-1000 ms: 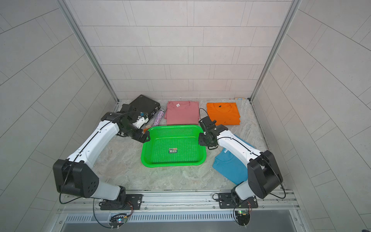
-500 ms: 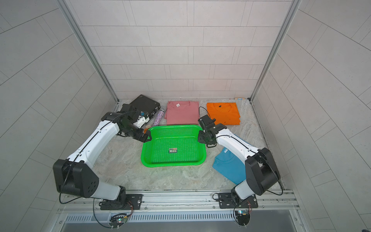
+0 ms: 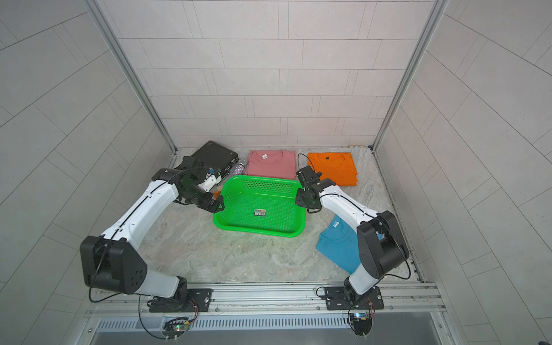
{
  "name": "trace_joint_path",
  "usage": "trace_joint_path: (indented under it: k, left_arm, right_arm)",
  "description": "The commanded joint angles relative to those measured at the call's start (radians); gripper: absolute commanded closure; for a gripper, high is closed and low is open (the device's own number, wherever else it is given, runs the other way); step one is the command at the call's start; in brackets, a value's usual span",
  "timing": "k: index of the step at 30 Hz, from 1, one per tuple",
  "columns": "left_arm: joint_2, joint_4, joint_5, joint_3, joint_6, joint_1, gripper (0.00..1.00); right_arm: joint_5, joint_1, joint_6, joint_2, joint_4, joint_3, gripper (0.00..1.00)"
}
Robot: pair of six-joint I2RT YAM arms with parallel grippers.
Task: Put the folded t-shirts into the basket
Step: Adjust the bin at the center of the board.
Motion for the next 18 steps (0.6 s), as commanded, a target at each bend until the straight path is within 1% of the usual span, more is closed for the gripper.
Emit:
trace_joint_path:
  k: [1, 5, 8, 10, 13, 18]
  left_arm:
    - [-0.007, -0.001, 0.009, -0.005, 0.005, 0.004, 0.0]
    - [-0.007, 0.0, 0.043, -0.009, 0.007, 0.004, 0.0]
    - [-0.005, -0.006, 0.049, -0.002, 0.003, 0.004, 0.0]
    - [-0.01, 0.0, 0.053, -0.009, 0.004, 0.003, 0.0]
    - [-0.008, -0.003, 0.06, -0.005, 0.004, 0.003, 0.0]
    - [-0.017, -0.001, 0.07, -0.01, 0.005, 0.004, 0.0]
  right_arm:
    - [0.025, -0.035, -0.072, 0.002, -0.001, 0.012, 0.74]
    - [-0.104, -0.047, -0.295, 0.021, 0.015, 0.043, 0.73]
    - [-0.157, -0.048, -0.403, 0.057, -0.006, 0.083, 0.73]
    - [-0.17, -0.049, -0.43, 0.089, -0.026, 0.121, 0.73]
    - [-0.231, -0.049, -0.476, 0.133, -0.024, 0.161, 0.73]
    - [-0.21, -0.055, -0.502, 0.172, -0.073, 0.223, 0.73]
